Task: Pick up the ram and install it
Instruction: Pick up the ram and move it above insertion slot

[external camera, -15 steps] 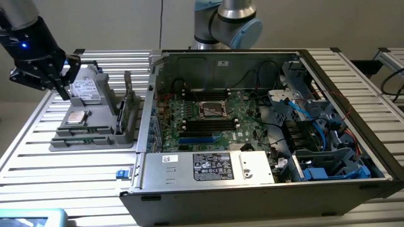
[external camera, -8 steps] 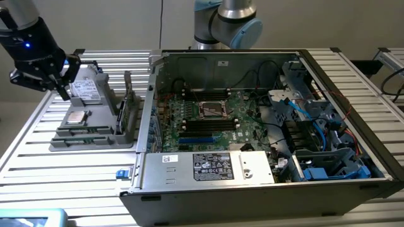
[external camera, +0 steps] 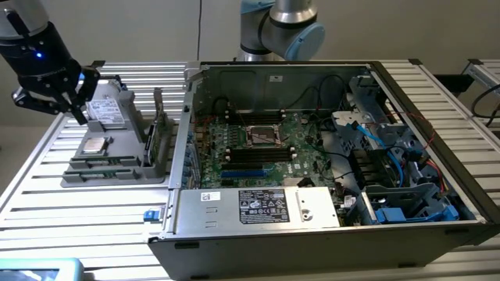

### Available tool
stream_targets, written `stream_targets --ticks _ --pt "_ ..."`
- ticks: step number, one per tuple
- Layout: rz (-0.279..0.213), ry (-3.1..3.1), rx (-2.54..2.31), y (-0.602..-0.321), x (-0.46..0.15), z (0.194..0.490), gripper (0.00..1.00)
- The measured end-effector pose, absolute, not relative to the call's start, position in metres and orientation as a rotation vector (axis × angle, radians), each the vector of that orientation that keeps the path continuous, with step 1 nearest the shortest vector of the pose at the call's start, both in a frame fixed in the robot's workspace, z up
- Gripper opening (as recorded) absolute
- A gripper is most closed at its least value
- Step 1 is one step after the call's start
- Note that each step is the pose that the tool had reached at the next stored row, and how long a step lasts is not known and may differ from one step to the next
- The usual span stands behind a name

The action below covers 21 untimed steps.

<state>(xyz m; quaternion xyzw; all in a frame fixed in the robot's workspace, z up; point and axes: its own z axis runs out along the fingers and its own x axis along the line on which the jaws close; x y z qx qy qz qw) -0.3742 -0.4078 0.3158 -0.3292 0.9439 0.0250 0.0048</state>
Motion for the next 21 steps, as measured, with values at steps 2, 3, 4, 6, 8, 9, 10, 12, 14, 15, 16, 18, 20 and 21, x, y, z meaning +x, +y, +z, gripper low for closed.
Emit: stream_targets --ticks 2,3,4,6,8,9,10,12,14,15,16,18,20,21 --pt "0.077 2.936 -1.084 -0.4079 -0.3742 0.3157 0.11" --pt "0.077 2.926 -1.110 -0.4079 -0.3742 0.3156 0.11" --pt "0.076 2.914 -1.136 -0.4078 -0.3743 0.3156 0.11" --pt "0.074 2.891 -1.187 -0.4078 -0.3742 0.3154 0.11" --pt "0.072 2.865 -1.240 -0.4078 -0.3742 0.3153 0.11" --pt "0.071 2.853 -1.266 -0.4078 -0.3742 0.3153 0.11" --pt "0.069 2.839 -1.291 -0.4078 -0.3742 0.3152 0.11" --pt "0.067 2.813 -1.339 -0.4078 -0.3743 0.3152 0.11" --pt "0.062 2.786 -1.382 -0.4078 -0.3743 0.3151 0.11" --pt "0.060 2.773 -1.401 -0.4078 -0.3743 0.3151 0.11" --pt "0.057 2.760 -1.417 -0.4078 -0.3743 0.3150 0.11" --pt "0.050 2.733 -1.450 -0.4078 -0.3742 0.3151 0.11" --pt "0.042 2.709 -1.482 -0.4078 -0.3742 0.3150 0.11" --pt "0.038 2.698 -1.501 -0.4078 -0.3742 0.3150 0.11"
